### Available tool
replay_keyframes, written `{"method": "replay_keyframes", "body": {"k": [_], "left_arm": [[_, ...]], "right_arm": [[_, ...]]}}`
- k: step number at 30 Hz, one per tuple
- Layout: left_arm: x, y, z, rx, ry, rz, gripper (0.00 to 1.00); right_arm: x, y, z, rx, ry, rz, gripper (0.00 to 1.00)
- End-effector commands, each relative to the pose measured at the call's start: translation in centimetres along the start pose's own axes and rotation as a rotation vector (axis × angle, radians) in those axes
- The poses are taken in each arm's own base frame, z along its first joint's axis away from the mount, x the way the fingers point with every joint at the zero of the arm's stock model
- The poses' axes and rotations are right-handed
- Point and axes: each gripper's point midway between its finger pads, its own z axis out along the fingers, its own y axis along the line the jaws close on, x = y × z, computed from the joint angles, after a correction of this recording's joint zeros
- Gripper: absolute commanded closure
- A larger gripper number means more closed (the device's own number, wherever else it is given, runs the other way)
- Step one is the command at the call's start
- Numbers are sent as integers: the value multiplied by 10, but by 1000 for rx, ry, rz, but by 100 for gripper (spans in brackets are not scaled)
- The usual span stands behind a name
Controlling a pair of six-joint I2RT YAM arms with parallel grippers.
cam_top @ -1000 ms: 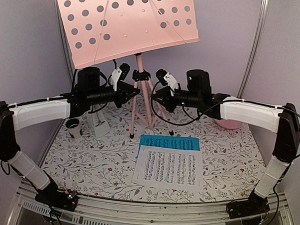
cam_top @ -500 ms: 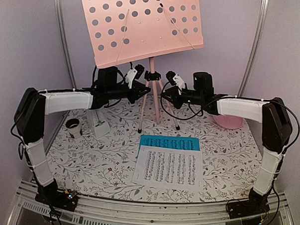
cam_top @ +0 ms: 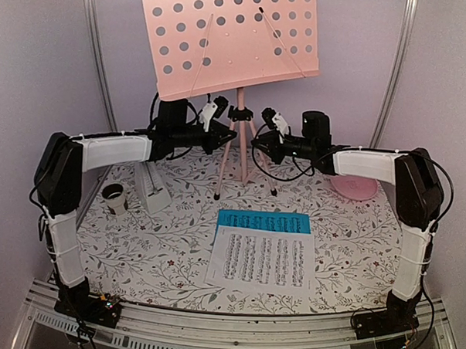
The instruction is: Set up the instrument practice props
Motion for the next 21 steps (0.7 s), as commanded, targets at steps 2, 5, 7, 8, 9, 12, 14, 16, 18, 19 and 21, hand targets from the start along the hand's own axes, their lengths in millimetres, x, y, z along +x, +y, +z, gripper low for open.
{"method": "replay_keyframes", "body": {"k": [2,5,7,8,9,12,14,16,18,19,21], "left_arm": [[-18,111,-45,-269,-63,0,100],[-5,103,-28,-236,-47,-10,99],[-3,101,-23,-230,-42,-9,97],[-2,100,-21,-228,-43,-12,97],[-2,100,-20,-228,-45,-16,97],[1,100,-15,-220,-44,-30,94],[2,99,-12,-208,-44,-35,93],[4,98,-8,-205,-41,-40,92],[6,96,-4,-198,-36,-41,90],[6,95,-3,-195,-36,-42,90],[6,94,0,-191,-33,-40,87]], "right_arm": [[36,-151,-68,416,51,118,100],[43,-149,-66,402,59,120,100],[43,-145,-65,383,54,118,100],[43,-143,-64,372,52,117,100],[44,-143,-63,366,50,117,100],[49,-141,-62,358,58,113,100],[56,-140,-61,354,68,113,100],[60,-138,-62,343,64,115,100],[62,-137,-62,338,62,115,100],[62,-136,-62,332,60,115,100],[60,-134,-61,318,52,112,100]]}}
